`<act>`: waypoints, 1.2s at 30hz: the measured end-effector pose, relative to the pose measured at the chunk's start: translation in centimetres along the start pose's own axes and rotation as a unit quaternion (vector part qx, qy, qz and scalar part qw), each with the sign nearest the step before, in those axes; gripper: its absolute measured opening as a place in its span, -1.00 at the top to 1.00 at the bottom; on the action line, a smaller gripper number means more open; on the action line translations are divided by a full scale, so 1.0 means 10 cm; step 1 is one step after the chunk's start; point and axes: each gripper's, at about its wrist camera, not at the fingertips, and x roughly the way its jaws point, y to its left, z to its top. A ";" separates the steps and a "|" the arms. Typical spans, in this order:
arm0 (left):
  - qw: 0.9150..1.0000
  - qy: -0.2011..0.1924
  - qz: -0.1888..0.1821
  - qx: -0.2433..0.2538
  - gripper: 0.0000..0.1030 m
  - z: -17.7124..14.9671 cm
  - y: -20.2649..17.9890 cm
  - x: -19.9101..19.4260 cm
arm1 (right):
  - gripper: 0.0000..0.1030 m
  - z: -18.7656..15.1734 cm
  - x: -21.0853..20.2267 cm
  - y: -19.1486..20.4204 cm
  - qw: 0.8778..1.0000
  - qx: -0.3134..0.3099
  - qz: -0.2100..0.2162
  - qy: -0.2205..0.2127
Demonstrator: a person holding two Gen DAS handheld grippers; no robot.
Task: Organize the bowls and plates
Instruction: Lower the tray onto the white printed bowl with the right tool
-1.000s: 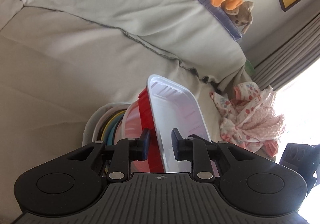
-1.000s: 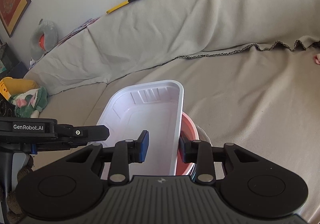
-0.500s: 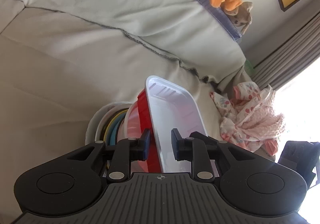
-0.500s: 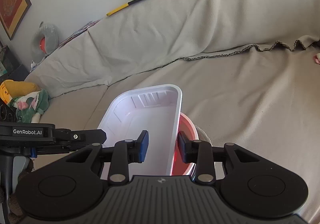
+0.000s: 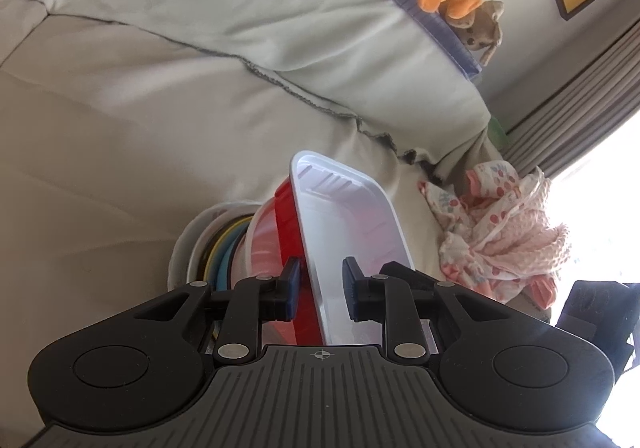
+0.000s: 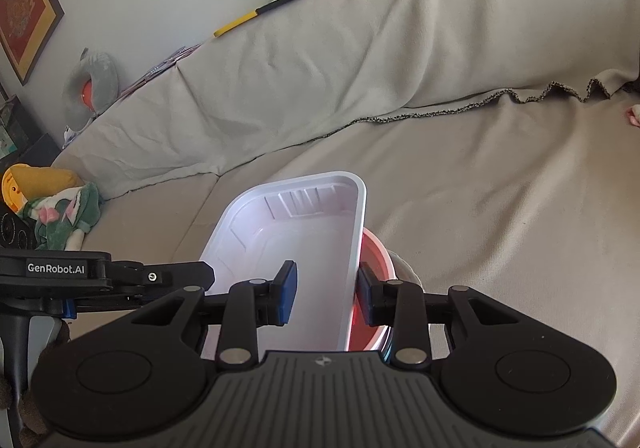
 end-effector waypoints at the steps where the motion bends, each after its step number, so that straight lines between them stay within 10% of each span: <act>1: 1.000 0.002 0.000 -0.002 0.52 0.00 0.01 0.01 | 0.36 0.00 0.00 0.00 1.000 -0.001 0.000 0.000; 36: 1.000 -0.029 0.003 -0.002 0.53 -0.04 -0.04 -0.15 | 0.36 -0.01 -0.02 -0.04 1.000 -0.014 -0.004 -0.014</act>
